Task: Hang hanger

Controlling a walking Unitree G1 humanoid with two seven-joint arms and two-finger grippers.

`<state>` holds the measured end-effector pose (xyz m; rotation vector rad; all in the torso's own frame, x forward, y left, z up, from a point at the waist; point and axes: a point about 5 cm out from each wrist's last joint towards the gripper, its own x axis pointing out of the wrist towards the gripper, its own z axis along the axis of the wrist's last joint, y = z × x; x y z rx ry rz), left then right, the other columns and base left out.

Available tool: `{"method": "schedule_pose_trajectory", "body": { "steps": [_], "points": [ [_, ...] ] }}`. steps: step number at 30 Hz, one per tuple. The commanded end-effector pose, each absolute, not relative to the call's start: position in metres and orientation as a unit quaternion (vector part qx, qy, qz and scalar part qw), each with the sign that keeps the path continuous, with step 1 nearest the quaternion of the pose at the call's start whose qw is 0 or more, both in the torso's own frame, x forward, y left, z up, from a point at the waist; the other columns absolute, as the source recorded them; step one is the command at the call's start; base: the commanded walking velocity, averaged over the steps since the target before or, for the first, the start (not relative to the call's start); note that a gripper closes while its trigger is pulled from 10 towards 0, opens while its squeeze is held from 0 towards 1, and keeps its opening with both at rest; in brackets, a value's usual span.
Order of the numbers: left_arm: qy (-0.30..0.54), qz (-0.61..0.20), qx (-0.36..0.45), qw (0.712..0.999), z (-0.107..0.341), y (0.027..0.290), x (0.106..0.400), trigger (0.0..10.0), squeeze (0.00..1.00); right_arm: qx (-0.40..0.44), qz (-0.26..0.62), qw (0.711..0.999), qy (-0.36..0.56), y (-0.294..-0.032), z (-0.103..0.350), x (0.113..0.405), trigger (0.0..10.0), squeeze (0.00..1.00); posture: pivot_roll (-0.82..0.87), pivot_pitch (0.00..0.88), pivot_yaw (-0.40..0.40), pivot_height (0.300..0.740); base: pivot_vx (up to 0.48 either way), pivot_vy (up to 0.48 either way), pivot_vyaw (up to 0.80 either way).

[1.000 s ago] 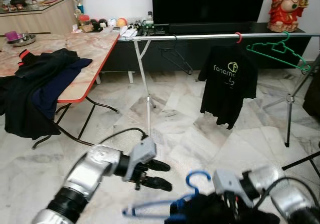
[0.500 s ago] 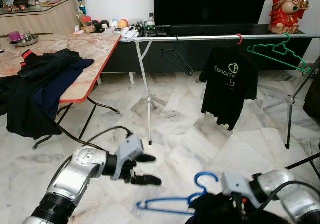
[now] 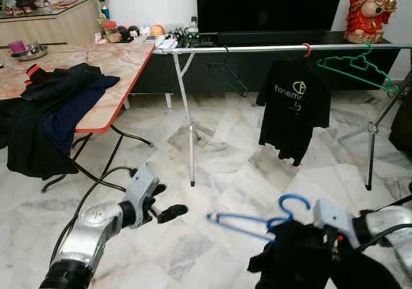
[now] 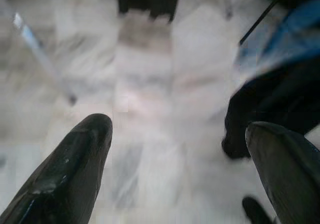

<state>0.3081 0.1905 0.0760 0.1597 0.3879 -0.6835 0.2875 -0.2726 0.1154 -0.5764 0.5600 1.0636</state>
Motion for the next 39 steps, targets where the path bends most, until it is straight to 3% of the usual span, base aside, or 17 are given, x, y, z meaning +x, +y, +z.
{"method": "schedule_pose_trajectory", "body": {
  "steps": [1,7,16,22,25,29,35,39],
  "points": [
    [0.214,-0.326,0.082,0.917,0.063,0.19,0.303,10.0,0.0,-0.252,0.491,0.806,0.216,-0.272,0.135,0.294,0.0,0.0,0.03,0.028,0.031,0.74,0.0,0.0,0.0],
    [0.229,-0.339,0.08,0.909,0.046,0.176,0.297,10.0,0.0,-0.245,0.519,0.802,0.167,-0.255,0.154,0.297,0.0,0.0,0.02,0.021,0.035,0.74,0.0,0.0,0.0],
    [0.193,-0.371,0.053,0.907,0.042,0.134,0.304,10.0,0.0,-0.25,0.562,0.782,0.104,-0.234,0.191,0.308,0.0,0.0,-0.01,0.0,0.026,0.74,0.0,0.0,0.0],
    [0.187,-0.383,0.058,0.903,0.039,0.127,0.306,10.0,0.0,-0.245,0.586,0.769,0.076,-0.222,0.205,0.31,0.0,0.0,-0.01,0.0,0.021,0.74,0.0,0.0,0.0],
    [0.189,-0.394,0.061,0.897,0.038,0.123,0.306,10.0,0.0,-0.252,0.608,0.749,0.073,-0.212,0.208,0.309,0.0,0.0,-0.01,0.0,0.018,0.74,0.0,0.0,0.0],
    [0.196,-0.403,0.057,0.892,0.036,0.12,0.305,10.0,0.0,-0.252,0.611,0.747,0.069,-0.208,0.207,0.311,0.0,0.0,-0.02,0.0,0.016,0.74,0.0,0.0,0.0],
    [0.219,-0.452,0.093,0.86,0.029,0.114,0.299,10.0,0.0,-0.25,0.628,0.735,0.06,-0.191,0.204,0.311,0.0,0.0,-0.01,0.0,0.013,0.74,0.0,0.0,0.0],
    [0.223,-0.461,0.097,0.853,0.029,0.112,0.299,10.0,0.0,-0.249,0.633,0.731,0.054,-0.185,0.203,0.312,0.0,0.0,-0.01,0.0,0.01,0.74,0.0,0.0,0.0]
  ]
}}
